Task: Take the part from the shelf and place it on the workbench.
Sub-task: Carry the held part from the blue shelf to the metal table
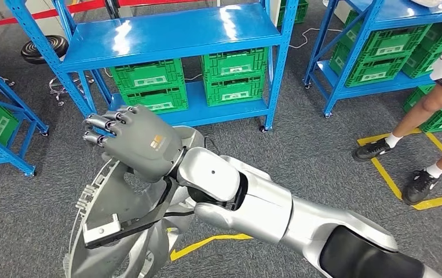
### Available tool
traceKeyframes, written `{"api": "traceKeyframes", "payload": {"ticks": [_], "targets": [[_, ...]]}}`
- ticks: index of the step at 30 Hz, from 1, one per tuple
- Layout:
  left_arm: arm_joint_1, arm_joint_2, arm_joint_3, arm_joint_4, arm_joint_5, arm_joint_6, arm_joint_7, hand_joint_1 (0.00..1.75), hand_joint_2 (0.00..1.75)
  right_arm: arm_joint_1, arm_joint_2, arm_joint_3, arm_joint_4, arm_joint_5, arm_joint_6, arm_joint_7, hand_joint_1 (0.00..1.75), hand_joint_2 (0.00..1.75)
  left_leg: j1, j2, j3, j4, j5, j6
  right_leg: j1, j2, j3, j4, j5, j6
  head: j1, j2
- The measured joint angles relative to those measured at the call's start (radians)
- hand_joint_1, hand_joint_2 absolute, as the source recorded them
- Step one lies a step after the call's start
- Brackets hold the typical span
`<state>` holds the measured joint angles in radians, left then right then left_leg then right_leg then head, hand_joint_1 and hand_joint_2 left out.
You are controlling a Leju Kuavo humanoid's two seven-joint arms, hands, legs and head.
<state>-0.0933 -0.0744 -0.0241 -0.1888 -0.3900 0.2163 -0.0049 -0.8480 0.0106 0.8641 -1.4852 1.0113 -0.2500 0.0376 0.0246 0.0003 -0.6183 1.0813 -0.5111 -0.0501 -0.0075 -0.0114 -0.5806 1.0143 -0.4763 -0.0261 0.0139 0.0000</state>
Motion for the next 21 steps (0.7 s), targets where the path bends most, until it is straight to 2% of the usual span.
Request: {"api": "traceKeyframes", "payload": {"ticks": [2, 3, 4, 5, 6, 8, 10, 11, 12, 13, 14, 16, 17, 18, 19, 20, 21], "targets": [[0.000, 0.002, 0.000, 0.000, -0.002, -0.001, 0.001, 0.00, 1.75, 0.005, -0.006, -0.005, 0.003, 0.007, -0.012, 0.002, 1.75, 1.75, 0.000, 0.000, -0.055, 0.126, -0.065, -0.006, 0.003, -0.011, -0.005, 0.000, 0.003, -0.007, -0.002, 0.000], [0.001, 0.003, 0.000, 0.000, -0.003, -0.001, 0.000, 0.00, 1.75, 0.008, -0.010, -0.008, 0.005, 0.009, -0.014, 0.004, 1.75, 1.75, 0.000, 0.000, -0.079, 0.183, -0.085, -0.008, 0.005, -0.017, -0.007, 0.000, 0.004, -0.009, -0.002, 0.000], [0.002, 0.005, 0.000, 0.001, -0.005, -0.001, -0.001, 0.00, 1.75, 0.012, -0.013, -0.011, 0.008, 0.012, -0.014, 0.008, 1.75, 1.75, 0.000, 0.000, -0.090, 0.213, -0.087, -0.008, 0.007, -0.023, -0.009, 0.001, 0.004, -0.009, -0.002, 0.000], [0.002, 0.007, 0.000, 0.001, -0.005, -0.001, -0.003, 0.00, 1.75, 0.014, -0.016, -0.016, 0.010, 0.015, -0.015, 0.012, 1.75, 1.75, 0.000, 0.001, -0.082, 0.203, -0.069, -0.007, 0.008, -0.030, -0.009, 0.002, 0.004, -0.010, -0.002, 0.000], [0.002, 0.009, 0.000, 0.001, -0.006, -0.001, -0.005, 0.00, 1.75, 0.016, -0.019, -0.023, 0.012, 0.019, -0.016, 0.015, 1.75, 1.75, 0.000, 0.006, -0.057, 0.157, -0.037, -0.005, 0.009, -0.037, -0.009, 0.003, 0.004, -0.009, -0.002, 0.000], [0.001, 0.014, 0.000, 0.001, -0.007, -0.001, -0.008, 0.00, 1.75, 0.019, -0.022, -0.040, 0.013, 0.028, -0.017, 0.019, 1.75, 1.75, -0.008, 0.037, 0.016, 0.022, 0.016, 0.003, 0.012, -0.052, -0.008, 0.005, 0.003, -0.006, -0.002, 0.000], [-0.002, 0.016, 0.000, 0.001, -0.007, -0.001, -0.009, 0.00, 1.75, 0.026, -0.024, -0.054, 0.013, 0.037, -0.019, 0.019, 1.75, 1.75, -0.019, 0.063, 0.052, -0.053, 0.028, 0.016, 0.017, -0.068, -0.009, 0.008, 0.002, 0.001, -0.003, 0.000], [-0.002, 0.016, 0.000, 0.001, -0.006, -0.001, -0.010, 0.00, 1.75, 0.031, -0.025, -0.060, 0.013, 0.041, -0.021, 0.019, 1.75, 1.75, -0.023, 0.061, 0.052, -0.058, 0.026, 0.023, 0.019, -0.077, -0.010, 0.007, 0.003, 0.005, -0.002, 0.000], [-0.002, 0.016, 0.000, 0.001, -0.004, -0.001, -0.010, 0.00, 1.75, 0.035, -0.026, -0.064, 0.013, 0.046, -0.021, 0.018, 1.75, 1.75, -0.021, 0.050, 0.048, -0.062, 0.028, 0.031, 0.019, -0.086, -0.009, 0.007, 0.003, 0.010, -0.002, 0.000], [0.000, 0.016, 0.001, 0.001, -0.001, -0.001, -0.010, 0.00, 1.75, 0.040, -0.027, -0.067, 0.013, 0.052, -0.022, 0.017, 1.75, 1.75, -0.018, 0.039, 0.047, -0.066, 0.030, 0.038, 0.018, -0.082, -0.009, 0.010, -0.001, 0.016, -0.002, 0.000], [0.002, 0.017, 0.002, 0.001, 0.003, 0.000, -0.011, 0.00, 1.75, 0.044, -0.028, -0.070, 0.013, 0.056, -0.023, 0.014, 1.75, 1.75, -0.015, 0.029, 0.045, -0.068, 0.034, 0.044, 0.016, -0.067, -0.015, 0.025, -0.014, 0.022, -0.002, 0.000], [0.003, 0.017, 0.004, 0.001, 0.010, 0.001, -0.011, 0.00, 1.75, 0.051, -0.030, -0.075, 0.013, 0.065, -0.025, 0.009, 1.75, 1.75, -0.011, 0.010, 0.040, -0.071, 0.042, 0.055, 0.010, -0.018, -0.055, 0.116, -0.070, 0.033, -0.002, 0.000], [0.004, 0.017, 0.006, 0.001, 0.014, 0.002, -0.012, 0.00, 1.75, 0.056, -0.031, -0.077, 0.013, 0.068, -0.025, 0.006, 1.75, 1.75, -0.010, -0.001, 0.037, -0.071, 0.044, 0.058, 0.008, -0.002, -0.088, 0.186, -0.105, 0.035, -0.002, 0.000], [0.005, 0.017, 0.008, 0.001, 0.019, 0.002, -0.013, 0.00, 1.75, 0.061, -0.032, -0.079, 0.014, 0.071, -0.025, 0.004, 1.75, 1.75, -0.010, -0.013, 0.034, -0.070, 0.046, 0.059, 0.007, 0.005, -0.118, 0.252, -0.130, 0.037, -0.002, 0.000], [0.008, 0.017, 0.010, 0.001, 0.022, 0.003, -0.013, 0.00, 1.75, 0.066, -0.033, -0.079, 0.016, 0.074, -0.025, 0.003, 1.75, 1.75, -0.010, -0.026, 0.031, -0.069, 0.047, 0.059, 0.005, 0.007, -0.137, 0.292, -0.138, 0.038, -0.002, 0.000], [0.011, 0.017, 0.012, 0.001, 0.024, 0.003, -0.013, 0.00, 1.75, 0.069, -0.033, -0.080, 0.018, 0.077, -0.026, 0.001, 1.75, 1.75, -0.009, -0.040, 0.029, -0.066, 0.048, 0.058, 0.003, 0.008, -0.138, 0.294, -0.127, 0.038, -0.002, 0.000], [0.013, 0.017, 0.013, 0.002, 0.025, 0.003, -0.011, 0.00, 1.75, 0.070, -0.033, -0.080, 0.020, 0.084, -0.027, 0.001, 1.75, 1.75, -0.007, -0.054, 0.028, -0.063, 0.048, 0.056, 0.000, 0.013, -0.118, 0.256, -0.098, 0.039, -0.002, 0.000]]}}
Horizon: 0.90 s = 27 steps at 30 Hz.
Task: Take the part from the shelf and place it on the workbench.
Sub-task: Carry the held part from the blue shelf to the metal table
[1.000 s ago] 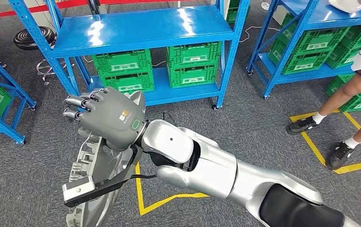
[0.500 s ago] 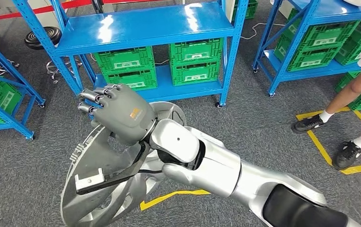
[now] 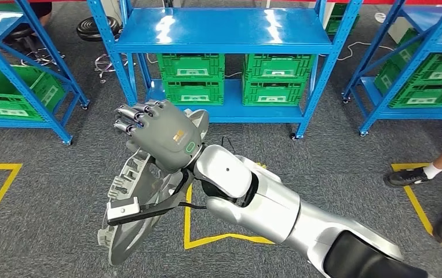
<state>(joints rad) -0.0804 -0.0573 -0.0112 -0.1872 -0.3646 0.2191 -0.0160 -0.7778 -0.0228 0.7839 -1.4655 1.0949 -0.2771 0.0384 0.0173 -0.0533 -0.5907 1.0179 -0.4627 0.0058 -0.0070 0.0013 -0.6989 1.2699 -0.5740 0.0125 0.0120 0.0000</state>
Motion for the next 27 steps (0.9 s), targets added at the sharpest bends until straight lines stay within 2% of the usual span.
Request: {"api": "traceKeyframes", "payload": {"ticks": [1, 2, 3, 4, 5, 6, 7, 8, 9, 11, 12, 13, 14, 15, 16, 18, 19, 20, 22, 23, 24, 25, 26, 27], "targets": [[0.002, 0.000, 0.002, 0.000, 0.001, 0.000, 0.002, 0.00, 1.75, 0.000, 0.000, -0.001, 0.002, 0.008, -0.003, 0.000, 1.75, 1.75, 0.002, -0.014, -0.001, 0.004, -0.001, -0.003, -0.004, 0.013, 0.034, -0.067, 0.037, 0.000, 0.000, 0.000], [0.002, -0.001, 0.004, 0.000, 0.002, 0.000, 0.004, 0.00, 1.75, 0.000, 0.000, -0.003, 0.003, 0.016, -0.006, 0.000, 1.75, 1.75, 0.002, -0.027, -0.005, 0.009, -0.001, -0.009, -0.008, 0.040, 0.068, -0.135, 0.063, 0.000, 0.000, 0.000], [0.001, -0.001, 0.007, 0.000, 0.004, 0.001, 0.006, 0.00, 1.75, 0.000, 0.000, -0.006, 0.003, 0.024, -0.010, 0.000, 1.75, 1.75, 0.003, -0.040, -0.011, 0.013, -0.002, -0.016, -0.012, 0.064, 0.092, -0.187, 0.079, 0.000, 0.000, 0.000], [0.001, -0.001, 0.011, 0.000, 0.005, 0.001, 0.008, 0.00, 1.75, 0.000, -0.001, -0.009, 0.004, 0.031, -0.012, 0.001, 1.75, 1.75, 0.005, -0.052, -0.017, 0.016, 0.000, -0.025, -0.012, 0.083, 0.104, -0.217, 0.083, -0.001, 0.000, 0.000], [0.003, -0.002, 0.013, 0.000, 0.007, 0.003, 0.009, 0.00, 1.75, 0.001, -0.002, -0.013, 0.004, 0.036, -0.014, 0.002, 1.75, 1.75, 0.007, -0.064, -0.023, 0.016, 0.003, -0.034, -0.011, 0.090, 0.106, -0.225, 0.079, -0.005, 0.000, 0.000], [0.007, -0.002, 0.015, 0.001, 0.009, 0.004, 0.010, 0.00, 1.75, 0.002, -0.003, -0.017, 0.004, 0.040, -0.015, 0.002, 1.75, 1.75, 0.010, -0.077, -0.026, 0.013, 0.006, -0.043, -0.009, 0.080, 0.106, -0.228, 0.081, -0.011, 0.000, 0.000], [0.011, -0.003, 0.017, 0.001, 0.010, 0.006, 0.010, 0.00, 1.75, 0.003, -0.005, -0.021, 0.004, 0.045, -0.016, 0.002, 1.75, 1.75, 0.013, -0.079, -0.030, 0.011, 0.008, -0.049, -0.009, 0.067, 0.108, -0.231, 0.084, -0.018, 0.000, 0.000], [0.015, -0.004, 0.018, 0.002, 0.012, 0.008, 0.010, 0.00, 1.75, 0.005, -0.006, -0.025, 0.004, 0.049, -0.017, 0.001, 1.75, 1.75, 0.012, -0.061, -0.036, 0.019, 0.004, -0.054, -0.010, 0.054, 0.111, -0.236, 0.086, -0.025, -0.003, 0.000], [0.018, -0.005, 0.020, 0.003, 0.013, 0.009, 0.009, 0.00, 1.75, 0.007, -0.008, -0.030, 0.004, 0.053, -0.019, -0.001, 1.75, 1.75, 0.010, -0.032, -0.049, 0.043, -0.011, -0.058, -0.012, 0.039, 0.114, -0.240, 0.089, -0.031, -0.006, 0.000], [0.018, -0.007, 0.024, 0.003, 0.017, 0.010, 0.006, 0.00, 1.75, 0.013, -0.015, -0.043, 0.004, 0.055, -0.020, -0.004, 1.75, 1.75, 0.005, 0.031, -0.100, 0.151, -0.067, -0.062, -0.009, 0.009, 0.116, -0.244, 0.090, -0.040, -0.011, 0.000], [0.018, -0.008, 0.024, 0.004, 0.018, 0.010, 0.004, 0.00, 1.75, 0.018, -0.019, -0.049, 0.004, 0.054, -0.021, -0.008, 1.75, 1.75, 0.006, 0.043, -0.131, 0.217, -0.095, -0.064, -0.007, -0.007, 0.116, -0.243, 0.089, -0.042, -0.011, 0.000], [0.019, -0.010, 0.026, 0.004, 0.019, 0.011, 0.003, 0.00, 1.75, 0.024, -0.024, -0.054, 0.004, 0.052, -0.022, -0.013, 1.75, 1.75, 0.006, 0.047, -0.153, 0.268, -0.112, -0.066, -0.006, -0.022, 0.116, -0.243, 0.088, -0.043, -0.011, 0.000], [0.021, -0.011, 0.028, 0.004, 0.020, 0.012, 0.002, 0.00, 1.75, 0.031, -0.029, -0.059, 0.004, 0.049, -0.023, -0.018, 1.75, 1.75, 0.006, 0.048, -0.158, 0.284, -0.109, -0.066, -0.006, -0.036, 0.116, -0.243, 0.088, -0.043, -0.011, 0.000], [0.023, -0.012, 0.030, 0.004, 0.020, 0.012, 0.002, 0.00, 1.75, 0.037, -0.033, -0.065, 0.004, 0.045, -0.025, -0.025, 1.75, 1.75, 0.006, 0.051, -0.144, 0.262, -0.090, -0.066, -0.006, -0.049, 0.116, -0.242, 0.087, -0.042, -0.011, 0.000], [0.025, -0.012, 0.032, 0.004, 0.020, 0.013, 0.002, 0.00, 1.75, 0.041, -0.038, -0.070, 0.004, 0.042, -0.028, -0.030, 1.75, 1.75, 0.006, 0.058, -0.112, 0.205, -0.058, -0.064, -0.006, -0.061, 0.116, -0.240, 0.086, -0.041, -0.011, 0.000], [0.024, -0.013, 0.035, 0.004, 0.020, 0.013, 0.002, 0.00, 1.75, 0.046, -0.047, -0.080, 0.004, 0.038, -0.035, -0.037, 1.75, 1.75, 0.001, 0.097, -0.041, 0.074, -0.014, -0.056, -0.002, -0.080, 0.116, -0.236, 0.082, -0.034, -0.011, 0.000], [0.023, -0.015, 0.036, 0.004, 0.019, 0.013, 0.002, 0.00, 1.75, 0.048, -0.052, -0.085, 0.004, 0.037, -0.038, -0.039, 1.75, 1.75, -0.002, 0.110, -0.021, 0.034, -0.006, -0.048, 0.002, -0.088, 0.116, -0.234, 0.080, -0.030, -0.012, 0.000], [0.023, -0.017, 0.038, 0.004, 0.018, 0.013, 0.002, 0.00, 1.75, 0.051, -0.058, -0.089, 0.004, 0.036, -0.041, -0.041, 1.75, 1.75, -0.004, 0.116, -0.015, 0.018, -0.007, -0.040, 0.006, -0.096, 0.116, -0.234, 0.079, -0.025, -0.012, 0.000], [0.025, -0.019, 0.039, 0.005, 0.015, 0.011, 0.005, 0.00, 1.75, 0.063, -0.071, -0.095, 0.003, 0.036, -0.044, -0.044, 1.75, 1.75, -0.006, 0.095, -0.017, 0.016, -0.003, -0.025, 0.009, -0.112, 0.120, -0.237, 0.078, -0.015, -0.012, 0.000], [0.027, -0.019, 0.039, 0.005, 0.012, 0.010, 0.008, 0.00, 1.75, 0.070, -0.079, -0.097, 0.001, 0.036, -0.046, -0.045, 1.75, 1.75, -0.004, 0.085, -0.017, 0.014, 0.000, -0.020, 0.006, -0.106, 0.120, -0.232, 0.073, -0.008, -0.012, 0.000], [0.028, -0.019, 0.039, 0.005, 0.009, 0.009, 0.010, 0.00, 1.75, 0.078, -0.087, -0.101, -0.001, 0.036, -0.048, -0.046, 1.75, 1.75, -0.003, 0.074, -0.018, 0.013, 0.003, -0.013, 0.004, -0.089, 0.113, -0.214, 0.059, -0.002, -0.012, 0.000], [0.027, -0.019, 0.039, 0.006, 0.006, 0.007, 0.012, 0.00, 1.75, 0.086, -0.096, -0.105, -0.004, 0.036, -0.052, -0.047, 1.75, 1.75, -0.001, 0.064, -0.019, 0.011, 0.007, -0.007, 0.001, -0.064, 0.097, -0.175, 0.034, 0.003, -0.011, 0.000], [0.027, -0.019, 0.039, 0.006, 0.004, 0.006, 0.014, 0.00, 1.75, 0.095, -0.106, -0.110, -0.006, 0.036, -0.055, -0.047, 1.75, 1.75, 0.000, 0.053, -0.021, 0.011, 0.009, -0.003, -0.001, -0.036, 0.070, -0.115, 0.002, 0.005, -0.011, 0.000], [0.027, -0.020, 0.039, 0.006, 0.002, 0.004, 0.015, 0.00, 1.75, 0.105, -0.115, -0.114, -0.008, 0.036, -0.058, -0.047, 1.75, 1.75, 0.000, 0.041, -0.024, 0.011, 0.011, 0.001, -0.001, -0.017, 0.037, -0.046, -0.030, 0.006, -0.011, 0.000]]}}
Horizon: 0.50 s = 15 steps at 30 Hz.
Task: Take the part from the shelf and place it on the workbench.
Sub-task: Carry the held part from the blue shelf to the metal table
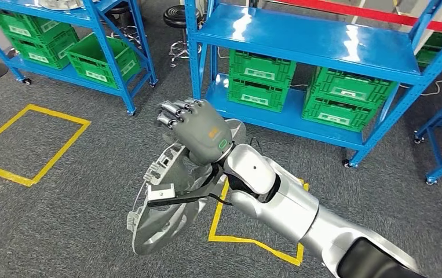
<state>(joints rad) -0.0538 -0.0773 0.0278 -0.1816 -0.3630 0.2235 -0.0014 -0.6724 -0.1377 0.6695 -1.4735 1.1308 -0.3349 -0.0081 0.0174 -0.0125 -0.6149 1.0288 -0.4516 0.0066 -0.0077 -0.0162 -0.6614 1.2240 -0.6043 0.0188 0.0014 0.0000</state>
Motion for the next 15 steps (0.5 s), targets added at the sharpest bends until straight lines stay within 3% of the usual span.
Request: {"api": "traceKeyframes", "payload": {"ticks": [1, 2, 3, 5, 7, 8, 10, 12, 13, 15], "targets": [[0.001, -0.001, 0.000, 0.000, -0.002, -0.001, 0.000, 0.00, 1.75, 0.012, -0.008, -0.003, -0.002, 0.000, -0.002, 0.000, 1.75, 1.75, 0.000, -0.013, -0.002, 0.000, 0.002, 0.001, 0.000, 0.010, -0.029, 0.060, -0.021, 0.000, 0.000, 0.000], [0.002, -0.001, 0.000, 0.001, -0.004, -0.001, 0.001, 0.00, 1.75, 0.024, -0.015, -0.005, -0.005, 0.000, -0.003, 0.000, 1.75, 1.75, -0.001, -0.027, -0.004, 0.001, 0.003, 0.001, 0.000, 0.014, -0.045, 0.090, -0.025, -0.001, 0.000, 0.000], [0.004, -0.001, 0.000, 0.001, -0.007, -0.001, 0.002, 0.00, 1.75, 0.035, -0.019, -0.005, -0.009, 0.000, -0.004, 0.001, 1.75, 1.75, -0.001, -0.041, -0.005, 0.002, 0.004, 0.000, 0.000, 0.016, -0.042, 0.082, -0.009, -0.002, 0.000, 0.000], [0.006, -0.002, 0.000, 0.002, -0.014, -0.002, 0.005, 0.00, 1.75, 0.048, -0.026, -0.010, -0.022, 0.001, -0.008, 0.001, 1.75, 1.75, 0.000, -0.067, -0.007, 0.005, 0.006, -0.005, -0.004, 0.039, 0.015, -0.035, 0.054, -0.006, 0.000, 0.000], [0.005, -0.002, -0.001, 0.003, -0.024, -0.002, 0.009, 0.00, 1.75, 0.056, -0.033, -0.020, -0.037, 0.002, -0.012, 0.002, 1.75, 1.75, -0.001, -0.092, -0.013, 0.011, 0.008, -0.015, -0.008, 0.081, 0.070, -0.148, 0.092, -0.009, -0.001, 0.000], [0.005, -0.003, -0.001, 0.003, -0.029, -0.003, 0.012, 0.00, 1.75, 0.060, -0.037, -0.026, -0.043, 0.004, -0.013, 0.001, 1.75, 1.75, 0.000, -0.103, -0.017, 0.011, 0.011, -0.022, -0.007, 0.093, 0.081, -0.173, 0.095, -0.012, -0.001, 0.000], [0.010, -0.002, -0.001, 0.004, -0.037, -0.003, 0.018, 0.00, 1.75, 0.067, -0.042, -0.034, -0.051, 0.009, -0.013, -0.003, 1.75, 1.75, 0.003, -0.124, -0.025, 0.005, 0.018, -0.038, -0.003, 0.077, 0.081, -0.178, 0.099, -0.024, -0.001, 0.000], [0.016, 0.002, -0.002, 0.005, -0.039, 0.001, 0.022, 0.00, 1.75, 0.073, -0.044, -0.039, -0.057, 0.012, -0.013, -0.011, 1.75, 1.75, 0.002, -0.100, -0.038, 0.020, 0.011, -0.048, -0.004, 0.052, 0.085, -0.184, 0.106, -0.039, -0.004, 0.000], [0.017, 0.003, -0.002, 0.005, -0.039, 0.003, 0.022, 0.00, 1.75, 0.076, -0.045, -0.041, -0.060, 0.012, -0.013, -0.016, 1.75, 1.75, -0.001, -0.071, -0.054, 0.053, -0.009, -0.052, -0.006, 0.038, 0.087, -0.187, 0.109, -0.045, -0.006, 0.000], [0.016, 0.006, -0.002, 0.005, -0.034, 0.007, 0.019, 0.00, 1.75, 0.087, -0.049, -0.045, -0.064, 0.009, -0.014, -0.025, 1.75, 1.75, -0.003, -0.013, -0.106, 0.170, -0.073, -0.056, -0.003, 0.009, 0.087, -0.188, 0.109, -0.052, -0.011, 0.000]]}}
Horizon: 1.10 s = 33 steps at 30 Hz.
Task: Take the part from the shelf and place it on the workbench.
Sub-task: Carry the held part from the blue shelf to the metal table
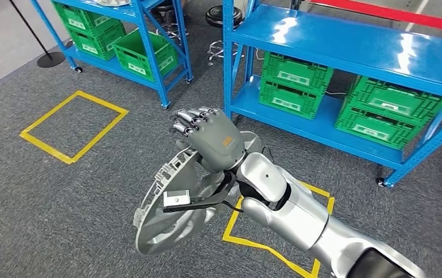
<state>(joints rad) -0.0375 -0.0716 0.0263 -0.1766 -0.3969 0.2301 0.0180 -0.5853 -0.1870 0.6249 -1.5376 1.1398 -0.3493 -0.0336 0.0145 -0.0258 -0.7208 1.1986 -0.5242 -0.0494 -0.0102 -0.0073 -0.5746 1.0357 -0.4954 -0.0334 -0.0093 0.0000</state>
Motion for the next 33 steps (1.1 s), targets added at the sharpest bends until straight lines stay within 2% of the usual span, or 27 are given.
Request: {"api": "traceKeyframes", "payload": {"ticks": [1, 2, 3, 4, 6, 7, 8, 9, 10, 11, 12, 13, 15, 16, 17, 18, 19, 20, 22, 24, 26, 27, 28, 30, 31, 32, 33], "targets": [[0.000, 0.001, 0.000, 0.000, 0.003, 0.001, -0.001, 0.00, 1.75, 0.007, -0.002, -0.001, -0.001, -0.002, -0.001, -0.004, 1.75, 1.75, 0.000, 0.012, -0.027, 0.062, -0.026, -0.002, 0.002, -0.016, -0.001, 0.000, -0.001, -0.002, 0.000, 0.000], [0.001, 0.002, 0.000, 0.000, 0.006, 0.001, -0.002, 0.00, 1.75, 0.014, -0.005, -0.001, -0.001, -0.003, -0.002, -0.006, 1.75, 1.75, 0.001, 0.018, -0.041, 0.100, -0.037, -0.003, 0.003, -0.031, -0.001, 0.000, -0.001, -0.002, 0.000, 0.000], [0.002, 0.003, 0.000, 0.000, 0.008, 0.001, -0.003, 0.00, 1.75, 0.020, -0.006, -0.001, -0.001, -0.004, -0.002, -0.008, 1.75, 1.75, 0.001, 0.021, -0.037, 0.103, -0.031, -0.003, 0.003, -0.045, -0.001, 0.001, -0.002, -0.002, 0.000, 0.000], [0.003, 0.005, 0.000, 0.000, 0.009, 0.001, -0.003, 0.00, 1.75, 0.023, -0.008, -0.001, -0.002, -0.005, -0.003, -0.010, 1.75, 1.75, 0.001, 0.026, -0.013, 0.065, -0.008, -0.002, 0.004, -0.058, -0.001, 0.001, -0.002, -0.002, 0.000, 0.000], [0.002, 0.008, 0.000, 0.000, 0.009, 0.002, -0.003, 0.00, 1.75, 0.025, -0.009, -0.001, -0.005, -0.006, -0.004, -0.011, 1.75, 1.75, -0.005, 0.067, 0.066, -0.071, 0.042, 0.006, 0.007, -0.081, 0.001, 0.001, -0.005, 0.002, 0.000, 0.000], [0.001, 0.010, 0.000, 0.000, 0.009, 0.002, -0.004, 0.00, 1.75, 0.025, -0.011, -0.001, -0.007, -0.007, -0.005, -0.012, 1.75, 1.75, -0.009, 0.086, 0.096, -0.125, 0.056, 0.013, 0.010, -0.091, 0.002, 0.002, -0.007, 0.006, 0.000, 0.000], [0.000, 0.010, 0.000, 0.000, 0.009, 0.002, -0.004, 0.00, 1.75, 0.025, -0.012, -0.002, -0.009, -0.007, -0.005, -0.012, 1.75, 1.75, -0.013, 0.099, 0.111, -0.155, 0.060, 0.019, 0.013, -0.101, 0.003, 0.002, -0.009, 0.011, 0.001, 0.000], [-0.001, 0.010, 0.000, 0.000, 0.009, 0.002, -0.004, 0.00, 1.75, 0.025, -0.013, -0.002, -0.010, -0.007, -0.006, -0.012, 1.75, 1.75, -0.016, 0.097, 0.113, -0.164, 0.058, 0.026, 0.015, -0.112, 0.005, 0.001, -0.010, 0.016, 0.001, 0.000], [0.000, 0.010, 0.000, 0.000, 0.009, 0.002, -0.004, 0.00, 1.75, 0.025, -0.013, -0.003, -0.011, -0.007, -0.006, -0.012, 1.75, 1.75, -0.016, 0.083, 0.111, -0.166, 0.062, 0.033, 0.016, -0.122, 0.007, 0.000, -0.010, 0.021, 0.002, 0.000], [0.002, 0.010, 0.000, 0.000, 0.009, 0.002, -0.004, 0.00, 1.75, 0.025, -0.013, -0.003, -0.012, -0.007, -0.006, -0.012, 1.75, 1.75, -0.014, 0.071, 0.111, -0.168, 0.065, 0.039, 0.014, -0.121, 0.008, 0.001, -0.013, 0.028, 0.002, 0.000], [0.004, 0.011, 0.000, 0.000, 0.010, 0.002, -0.004, 0.00, 1.75, 0.025, -0.013, -0.003, -0.013, -0.007, -0.007, -0.012, 1.75, 1.75, -0.012, 0.059, 0.111, -0.172, 0.069, 0.046, 0.012, -0.103, 0.005, 0.011, -0.022, 0.035, 0.002, 0.000], [0.004, 0.012, 0.000, 0.000, 0.010, 0.003, -0.003, 0.00, 1.75, 0.025, -0.014, -0.004, -0.014, -0.007, -0.007, -0.012, 1.75, 1.75, -0.010, 0.048, 0.112, -0.175, 0.073, 0.052, 0.010, -0.075, -0.006, 0.039, -0.041, 0.040, 0.003, 0.000], [0.001, 0.013, 0.001, 0.000, 0.010, 0.004, -0.003, 0.00, 1.75, 0.029, -0.016, -0.006, -0.015, -0.008, -0.008, -0.012, 1.75, 1.75, -0.008, 0.024, 0.109, -0.177, 0.078, 0.061, 0.006, -0.014, -0.058, 0.152, -0.102, 0.046, 0.005, 0.000], [0.000, 0.013, 0.001, 0.000, 0.011, 0.005, -0.003, 0.00, 1.75, 0.033, -0.018, -0.006, -0.015, -0.008, -0.007, -0.013, 1.75, 1.75, -0.008, 0.011, 0.106, -0.176, 0.079, 0.063, 0.005, 0.000, -0.090, 0.219, -0.130, 0.047, 0.006, 0.000], [-0.001, 0.012, 0.001, 0.000, 0.012, 0.005, -0.001, 0.00, 1.75, 0.037, -0.020, -0.007, -0.015, -0.008, -0.007, -0.014, 1.75, 1.75, -0.008, -0.005, 0.104, -0.175, 0.080, 0.063, 0.005, 0.005, -0.114, 0.266, -0.144, 0.048, 0.006, 0.000], [0.000, 0.012, 0.001, 0.000, 0.014, 0.005, 0.000, 0.00, 1.75, 0.040, -0.021, -0.007, -0.015, -0.009, -0.007, -0.016, 1.75, 1.75, -0.008, -0.020, 0.102, -0.173, 0.080, 0.063, 0.004, 0.007, -0.121, 0.279, -0.137, 0.048, 0.006, 0.000], [0.002, 0.011, 0.001, 0.001, 0.017, 0.005, 0.002, 0.00, 1.75, 0.042, -0.021, -0.007, -0.015, -0.009, -0.007, -0.019, 1.75, 1.75, -0.007, -0.035, 0.101, -0.170, 0.081, 0.062, 0.002, 0.009, -0.109, 0.251, -0.113, 0.047, 0.006, 0.000], [0.003, 0.010, 0.001, 0.001, 0.020, 0.005, 0.004, 0.00, 1.75, 0.043, -0.021, -0.007, -0.016, -0.011, -0.007, -0.023, 1.75, 1.75, -0.007, -0.050, 0.100, -0.167, 0.081, 0.060, -0.001, 0.015, -0.080, 0.191, -0.076, 0.047, 0.006, 0.000], [0.002, 0.006, 0.002, 0.002, 0.024, 0.006, 0.008, 0.00, 1.75, 0.042, -0.020, -0.007, -0.016, -0.019, -0.003, -0.036, 1.75, 1.75, -0.006, -0.079, 0.094, -0.160, 0.082, 0.050, -0.008, 0.063, -0.018, 0.065, -0.028, 0.046, 0.006, 0.000], [0.002, 0.000, 0.003, 0.002, 0.031, 0.015, 0.004, 0.00, 1.75, 0.036, -0.018, -0.006, -0.016, -0.033, 0.002, -0.050, 1.75, 1.75, -0.003, -0.103, 0.083, -0.159, 0.089, 0.034, -0.006, 0.093, 0.002, 0.016, -0.021, 0.041, 0.005, 0.000], [0.004, -0.004, 0.009, 0.002, 0.045, 0.029, -0.021, 0.00, 1.75, 0.023, -0.014, -0.006, -0.016, -0.049, 0.003, -0.056, 1.75, 1.75, 0.001, -0.121, 0.074, -0.162, 0.097, 0.019, -0.002, 0.069, 0.002, 0.011, -0.013, 0.029, 0.005, 0.000], [0.005, -0.005, 0.014, 0.002, 0.050, 0.035, -0.037, 0.00, 1.75, 0.017, -0.011, -0.006, -0.016, -0.059, 0.000, -0.059, 1.75, 1.75, 0.000, -0.107, 0.068, -0.158, 0.095, 0.015, -0.003, 0.056, 0.005, 0.006, -0.010, 0.021, 0.004, 0.000], [0.004, -0.005, 0.017, 0.001, 0.049, 0.039, -0.052, 0.00, 1.75, 0.012, -0.009, -0.006, -0.016, -0.067, -0.006, -0.062, 1.75, 1.75, -0.001, -0.080, 0.057, -0.138, 0.083, 0.011, -0.004, 0.041, 0.008, 0.002, -0.006, 0.013, 0.002, 0.000], [-0.003, -0.004, 0.018, 0.001, 0.015, 0.045, -0.068, 0.00, 1.75, 0.011, -0.008, -0.006, -0.016, -0.080, -0.022, -0.068, 1.75, 1.75, -0.004, -0.010, 0.009, -0.038, 0.030, 0.005, -0.003, 0.009, 0.011, -0.003, -0.004, 0.003, -0.003, 0.000], [-0.008, -0.002, 0.013, 0.001, -0.017, 0.046, -0.070, 0.00, 1.75, 0.015, -0.008, -0.007, -0.016, -0.083, -0.029, -0.071, 1.75, 1.75, -0.002, 0.008, -0.022, 0.028, 0.000, 0.002, -0.001, -0.007, 0.010, -0.003, -0.004, 0.000, -0.004, 0.000], [-0.012, 0.002, 0.004, 0.000, -0.052, 0.047, -0.068, 0.00, 1.75, 0.020, -0.008, -0.007, -0.016, -0.084, -0.035, -0.073, 1.75, 1.75, 0.000, 0.015, -0.046, 0.081, -0.018, -0.001, 0.000, -0.023, 0.010, -0.002, -0.005, 0.000, -0.004, 0.000], [-0.015, 0.009, -0.006, 0.000, -0.078, 0.049, -0.063, 0.00, 1.75, 0.026, -0.008, -0.009, -0.016, -0.084, -0.040, -0.075, 1.75, 1.75, 0.002, 0.019, -0.055, 0.104, -0.020, -0.004, 0.001, -0.039, 0.010, -0.002, -0.006, 0.000, -0.004, 0.000]]}}
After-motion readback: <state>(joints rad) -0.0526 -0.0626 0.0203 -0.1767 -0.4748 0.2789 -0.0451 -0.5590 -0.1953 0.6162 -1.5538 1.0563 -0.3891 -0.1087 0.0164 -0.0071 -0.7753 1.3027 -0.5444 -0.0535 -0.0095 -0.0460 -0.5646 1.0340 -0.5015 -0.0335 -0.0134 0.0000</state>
